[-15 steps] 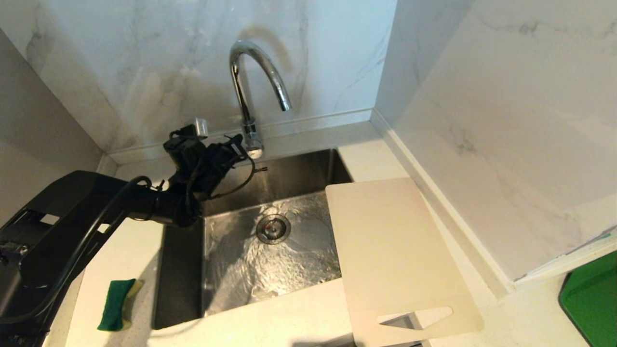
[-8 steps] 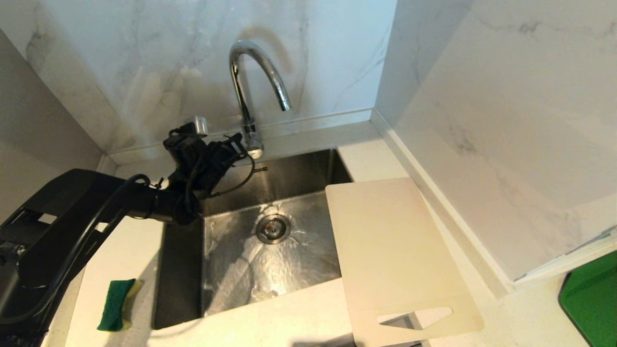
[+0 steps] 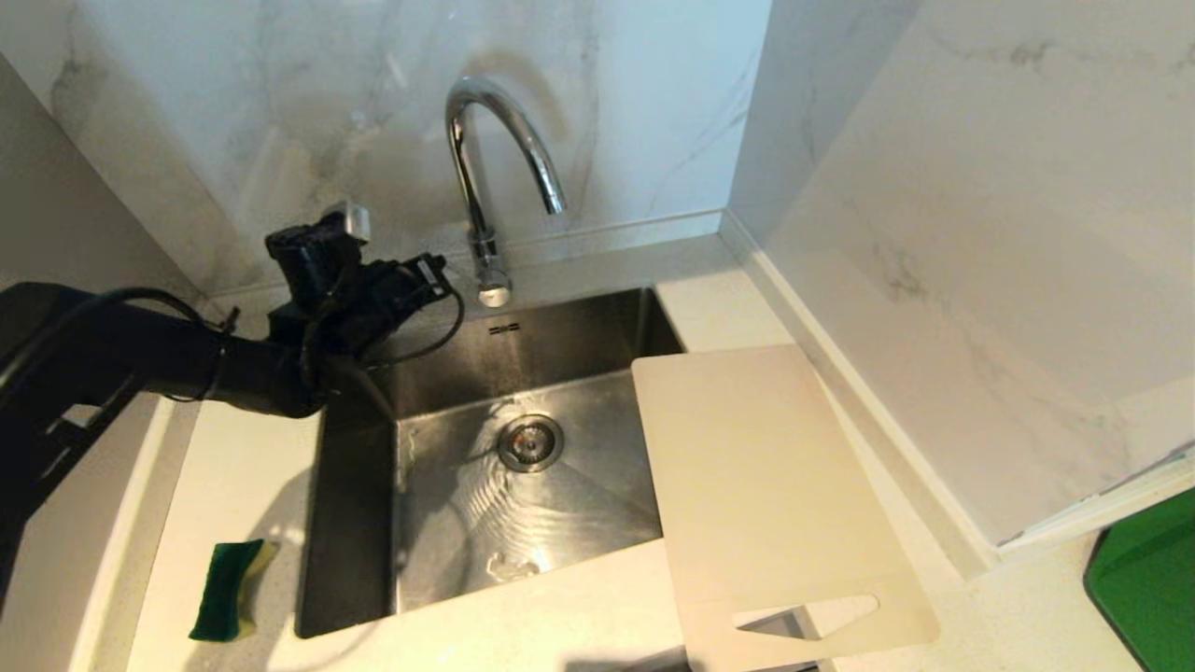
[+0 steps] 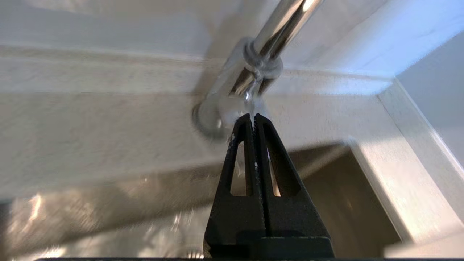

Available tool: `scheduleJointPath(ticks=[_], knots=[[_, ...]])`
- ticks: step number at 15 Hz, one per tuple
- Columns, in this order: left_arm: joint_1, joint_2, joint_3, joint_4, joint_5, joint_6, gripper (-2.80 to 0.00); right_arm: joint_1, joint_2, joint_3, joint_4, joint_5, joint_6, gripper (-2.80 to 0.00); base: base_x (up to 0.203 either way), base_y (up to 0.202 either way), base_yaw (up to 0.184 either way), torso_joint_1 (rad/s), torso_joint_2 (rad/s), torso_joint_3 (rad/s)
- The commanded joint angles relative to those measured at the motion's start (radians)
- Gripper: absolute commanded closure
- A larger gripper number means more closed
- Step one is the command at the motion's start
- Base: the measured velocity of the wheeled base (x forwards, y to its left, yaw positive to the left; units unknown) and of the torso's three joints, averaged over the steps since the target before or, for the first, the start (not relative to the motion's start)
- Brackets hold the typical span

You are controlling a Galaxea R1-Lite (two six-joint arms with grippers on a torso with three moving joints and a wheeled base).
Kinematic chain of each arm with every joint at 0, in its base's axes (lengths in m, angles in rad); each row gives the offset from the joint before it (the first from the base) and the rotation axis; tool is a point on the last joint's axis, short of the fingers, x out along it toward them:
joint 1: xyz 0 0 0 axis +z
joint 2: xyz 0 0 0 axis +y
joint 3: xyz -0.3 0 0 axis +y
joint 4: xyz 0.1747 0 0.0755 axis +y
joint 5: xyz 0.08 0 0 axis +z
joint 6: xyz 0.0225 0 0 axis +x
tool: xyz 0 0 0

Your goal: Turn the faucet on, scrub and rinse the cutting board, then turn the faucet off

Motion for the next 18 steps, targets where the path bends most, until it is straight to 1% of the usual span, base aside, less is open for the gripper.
scheduleJointPath(ticks=[1, 3, 4, 6, 7, 8, 10, 11, 12, 13, 14, 16, 18], knots=[[0.009, -0.177, 0.167, -0.003, -0.059, -0.001, 0.00, 0.000, 0.000, 0.002, 0.000, 0.000, 0.000, 0.00, 0.000, 0.000, 0.000, 0.000, 0.00, 0.000], [0.035, -0.304, 0.310, -0.004, -0.118, -0.001, 0.00, 0.000, 0.000, 0.002, 0.000, 0.000, 0.000, 0.00, 0.000, 0.000, 0.000, 0.000, 0.00, 0.000], [0.064, -0.367, 0.377, -0.002, -0.145, 0.001, 0.00, 0.000, 0.000, 0.002, 0.000, 0.000, 0.000, 0.00, 0.000, 0.000, 0.000, 0.000, 0.00, 0.000], [0.162, -0.479, 0.475, 0.026, -0.189, 0.020, 0.00, 0.000, 0.000, 0.002, 0.000, 0.000, 0.000, 0.00, 0.000, 0.000, 0.000, 0.000, 0.00, 0.000], [0.216, -0.531, 0.508, 0.077, -0.201, 0.058, 0.00, 0.000, 0.000, 0.002, 0.000, 0.000, 0.000, 0.00, 0.000, 0.000, 0.000, 0.000, 0.00, 0.000], [0.264, -0.581, 0.535, 0.156, -0.207, 0.107, 0.00, 0.000, 0.000, 0.001, 0.000, 0.000, 0.000, 0.00, 0.000, 0.000, 0.000, 0.000, 0.00, 0.000], [0.337, -0.675, 0.576, 0.328, -0.210, 0.209, 0.00, 0.000, 0.000, 0.002, 0.000, 0.000, 0.000, 0.00, 0.000, 0.000, 0.000, 0.000, 0.00, 0.000], [0.367, -0.730, 0.601, 0.430, -0.206, 0.274, 0.00, 0.000, 0.000, 0.002, 0.000, 0.000, 0.000, 0.00, 0.000, 0.000, 0.000, 0.000, 0.00, 0.000], [0.389, -0.778, 0.624, 0.509, -0.201, 0.324, 0.00, 0.000, 0.000, 0.002, 0.000, 0.000, 0.000, 0.00, 0.000, 0.000, 0.000, 0.000, 0.00, 0.000], [0.402, -0.829, 0.652, 0.561, -0.194, 0.358, 0.00, 0.000, 0.000, 0.002, 0.000, 0.000, 0.000, 0.00, 0.000, 0.000, 0.000, 0.000, 0.00, 0.000], [0.409, -0.887, 0.695, 0.591, -0.174, 0.384, 0.00, 0.000, 0.000, 0.002, 0.000, 0.000, 0.000, 0.00, 0.000, 0.000, 0.000, 0.000, 0.00, 0.000], [0.412, -0.981, 0.769, 0.609, -0.108, 0.438, 0.00, 0.000, 0.000, 0.002, 0.000, 0.000, 0.000, 0.00, 0.000, 0.000, 0.000, 0.000, 0.00, 0.000], [0.413, -1.078, 0.843, 0.614, -0.050, 0.467, 0.00, 0.000, 0.000, 0.002, 0.000, 0.000, 0.000, 0.00, 0.000, 0.000, 0.000, 0.000, 0.00, 0.000]])
